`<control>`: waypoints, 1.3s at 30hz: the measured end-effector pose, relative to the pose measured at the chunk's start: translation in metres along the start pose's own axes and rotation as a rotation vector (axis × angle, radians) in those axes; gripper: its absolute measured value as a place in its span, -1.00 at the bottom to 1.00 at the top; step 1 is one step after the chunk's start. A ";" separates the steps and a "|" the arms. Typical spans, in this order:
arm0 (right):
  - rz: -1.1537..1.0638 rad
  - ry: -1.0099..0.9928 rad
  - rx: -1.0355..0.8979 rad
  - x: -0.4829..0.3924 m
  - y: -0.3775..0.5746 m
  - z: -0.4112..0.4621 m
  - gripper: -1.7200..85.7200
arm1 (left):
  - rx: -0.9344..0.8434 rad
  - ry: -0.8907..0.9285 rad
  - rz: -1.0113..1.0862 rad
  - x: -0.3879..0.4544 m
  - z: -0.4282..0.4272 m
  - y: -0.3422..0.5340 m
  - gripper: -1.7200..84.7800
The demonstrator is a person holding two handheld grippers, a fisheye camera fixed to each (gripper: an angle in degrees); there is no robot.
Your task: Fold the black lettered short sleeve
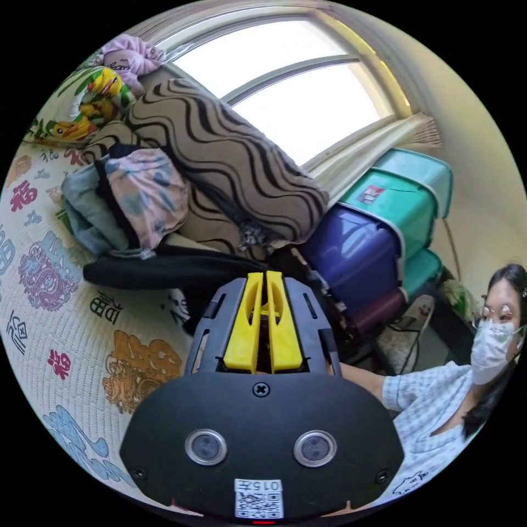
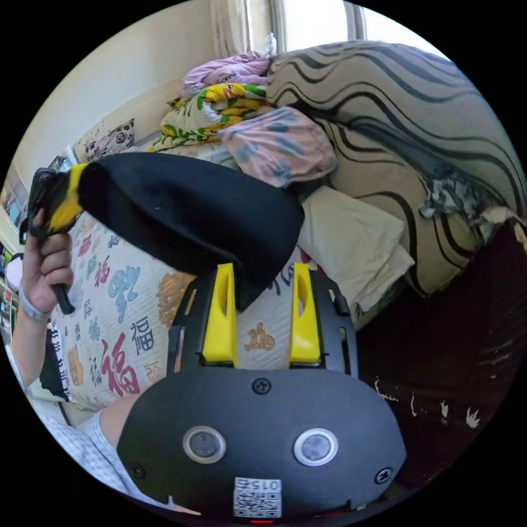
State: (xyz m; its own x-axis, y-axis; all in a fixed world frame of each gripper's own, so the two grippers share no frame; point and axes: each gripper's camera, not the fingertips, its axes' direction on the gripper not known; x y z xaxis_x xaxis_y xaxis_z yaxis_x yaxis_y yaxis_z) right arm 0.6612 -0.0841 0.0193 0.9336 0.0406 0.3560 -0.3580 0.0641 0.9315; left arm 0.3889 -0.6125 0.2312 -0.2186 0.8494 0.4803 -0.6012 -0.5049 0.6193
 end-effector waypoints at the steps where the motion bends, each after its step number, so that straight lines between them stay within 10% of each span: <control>1: -0.048 -0.125 -0.006 -0.024 0.000 -0.003 -0.63 | 0.012 0.009 0.036 0.029 -0.026 0.001 -0.97; 18: -0.470 -0.372 0.354 -0.315 0.049 -0.197 -0.97 | 0.305 -0.373 0.269 0.342 -0.525 0.024 -0.97; 39: -0.907 -0.367 0.490 -0.578 0.103 -0.169 -0.98 | 0.747 -0.793 0.414 0.580 -0.916 0.007 -0.97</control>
State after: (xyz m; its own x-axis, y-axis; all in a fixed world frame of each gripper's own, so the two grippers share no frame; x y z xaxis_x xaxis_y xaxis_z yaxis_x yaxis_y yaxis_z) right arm 0.0825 0.0676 -0.1028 0.8239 -0.1261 -0.5525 0.4340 -0.4865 0.7583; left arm -0.4465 0.0168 -0.0548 0.4085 0.3984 0.8213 0.0641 -0.9100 0.4096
